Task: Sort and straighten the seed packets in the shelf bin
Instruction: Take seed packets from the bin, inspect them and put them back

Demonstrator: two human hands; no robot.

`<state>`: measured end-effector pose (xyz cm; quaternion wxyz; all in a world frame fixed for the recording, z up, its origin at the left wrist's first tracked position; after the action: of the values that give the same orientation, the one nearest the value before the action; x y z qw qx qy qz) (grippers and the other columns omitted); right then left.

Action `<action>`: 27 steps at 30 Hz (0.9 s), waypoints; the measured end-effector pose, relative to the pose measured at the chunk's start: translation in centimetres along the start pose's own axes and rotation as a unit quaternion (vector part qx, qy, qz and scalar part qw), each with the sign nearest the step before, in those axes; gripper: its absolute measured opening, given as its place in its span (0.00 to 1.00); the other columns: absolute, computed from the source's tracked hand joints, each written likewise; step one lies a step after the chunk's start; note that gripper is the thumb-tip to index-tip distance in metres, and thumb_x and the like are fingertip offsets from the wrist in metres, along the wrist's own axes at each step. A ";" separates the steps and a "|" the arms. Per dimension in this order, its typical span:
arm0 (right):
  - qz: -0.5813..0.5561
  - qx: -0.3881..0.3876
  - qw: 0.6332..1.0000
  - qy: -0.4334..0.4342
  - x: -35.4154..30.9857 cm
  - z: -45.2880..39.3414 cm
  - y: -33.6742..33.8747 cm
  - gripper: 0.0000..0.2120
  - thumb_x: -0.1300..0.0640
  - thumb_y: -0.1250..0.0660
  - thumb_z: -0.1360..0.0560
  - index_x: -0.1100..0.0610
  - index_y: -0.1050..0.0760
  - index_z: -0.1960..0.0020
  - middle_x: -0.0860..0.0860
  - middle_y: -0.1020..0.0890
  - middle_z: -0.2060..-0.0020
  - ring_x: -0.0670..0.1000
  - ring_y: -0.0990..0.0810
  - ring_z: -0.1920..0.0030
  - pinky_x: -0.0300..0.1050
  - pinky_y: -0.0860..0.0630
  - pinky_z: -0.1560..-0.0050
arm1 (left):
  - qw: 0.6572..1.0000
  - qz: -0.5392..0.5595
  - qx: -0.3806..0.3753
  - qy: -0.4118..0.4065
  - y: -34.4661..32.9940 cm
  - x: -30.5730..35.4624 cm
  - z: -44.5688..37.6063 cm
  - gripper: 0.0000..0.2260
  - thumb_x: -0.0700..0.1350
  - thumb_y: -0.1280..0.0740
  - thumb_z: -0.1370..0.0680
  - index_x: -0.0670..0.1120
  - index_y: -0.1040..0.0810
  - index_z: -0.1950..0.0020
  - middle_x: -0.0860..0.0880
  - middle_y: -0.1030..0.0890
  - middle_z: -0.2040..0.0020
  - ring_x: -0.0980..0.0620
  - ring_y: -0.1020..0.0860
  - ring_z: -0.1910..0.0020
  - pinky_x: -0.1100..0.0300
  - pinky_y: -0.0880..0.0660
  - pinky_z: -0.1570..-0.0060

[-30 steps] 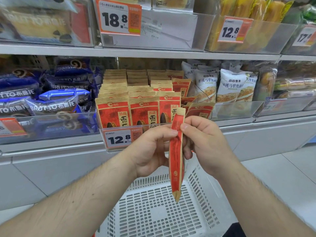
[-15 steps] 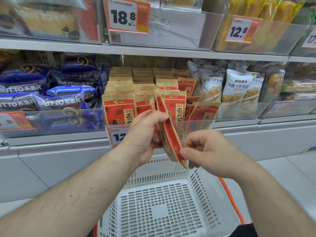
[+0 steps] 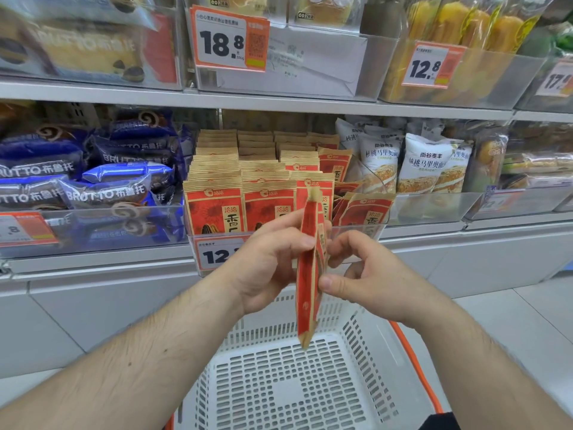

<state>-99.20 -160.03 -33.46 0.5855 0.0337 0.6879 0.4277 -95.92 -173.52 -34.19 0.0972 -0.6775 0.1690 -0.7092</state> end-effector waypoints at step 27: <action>-0.250 0.199 0.943 0.096 -2.9 -1.2 5.8 0.09 0.70 0.33 0.24 0.57 0.22 0.53 0.46 0.16 0.68 0.42 0.21 0.69 0.36 0.27 0.69 | 0.954 -0.224 0.145 -0.135 3.1 3.8 -1.3 0.11 0.53 0.40 0.16 0.53 0.20 0.43 0.51 0.16 0.49 0.55 0.18 0.51 0.53 0.21 0.51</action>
<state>-101.94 -158.62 -27.63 0.5859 -0.0650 0.7984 0.1228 -97.71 -177.65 -31.89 0.0545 -0.7662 -0.1066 -0.6313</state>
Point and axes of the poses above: each hand's wrist, its own z-axis away from the middle knuckle, its own y-axis out of the back of the hand, x = y × z, the point moved 7 cm from there along -z, towards the middle knuckle
